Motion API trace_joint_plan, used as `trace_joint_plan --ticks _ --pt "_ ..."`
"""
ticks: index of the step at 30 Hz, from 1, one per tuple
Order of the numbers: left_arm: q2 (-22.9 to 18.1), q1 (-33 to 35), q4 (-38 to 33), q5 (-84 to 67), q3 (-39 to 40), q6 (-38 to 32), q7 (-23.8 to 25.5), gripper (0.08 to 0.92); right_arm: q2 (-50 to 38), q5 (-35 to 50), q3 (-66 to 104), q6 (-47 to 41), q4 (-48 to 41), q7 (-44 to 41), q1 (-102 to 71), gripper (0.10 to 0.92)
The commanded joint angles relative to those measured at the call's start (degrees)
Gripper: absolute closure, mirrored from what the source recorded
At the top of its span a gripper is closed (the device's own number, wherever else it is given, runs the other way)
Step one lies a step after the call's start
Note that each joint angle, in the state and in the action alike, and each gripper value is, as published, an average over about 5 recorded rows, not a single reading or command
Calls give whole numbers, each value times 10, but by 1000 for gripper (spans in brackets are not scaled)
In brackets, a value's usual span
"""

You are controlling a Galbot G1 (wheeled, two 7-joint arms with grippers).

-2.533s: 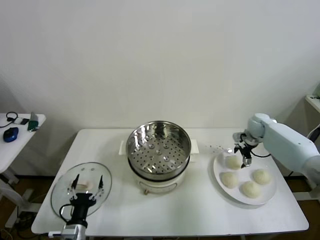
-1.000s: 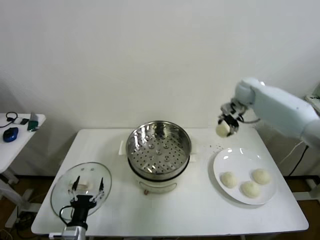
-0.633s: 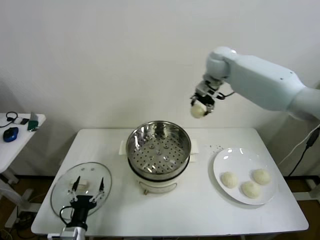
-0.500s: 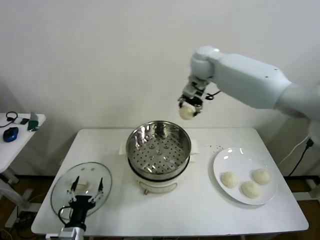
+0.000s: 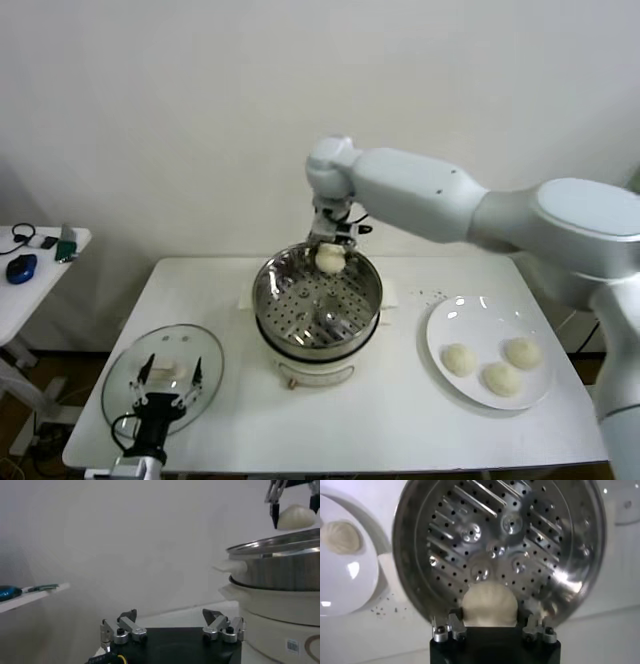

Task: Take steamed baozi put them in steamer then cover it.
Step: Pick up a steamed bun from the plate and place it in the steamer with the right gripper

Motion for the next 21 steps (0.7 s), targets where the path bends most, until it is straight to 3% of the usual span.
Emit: trace_joint_plan --ticks 1,11,18,21 --pt "4 -2 2 -7 -3 1 0 177 59 -69 19 51 -85 10 -62 338" --pt "7 -6 4 -11 -8 4 -1 177 79 -107 43 75 -117 21 -82 318" --pt "5 -7 7 -10 -6 5 -1 177 77 -119 57 78 -115 18 -86 213" --pt "4 -6 6 -10 -6 5 -1 177 67 -115 65 79 -100 10 -80 204"
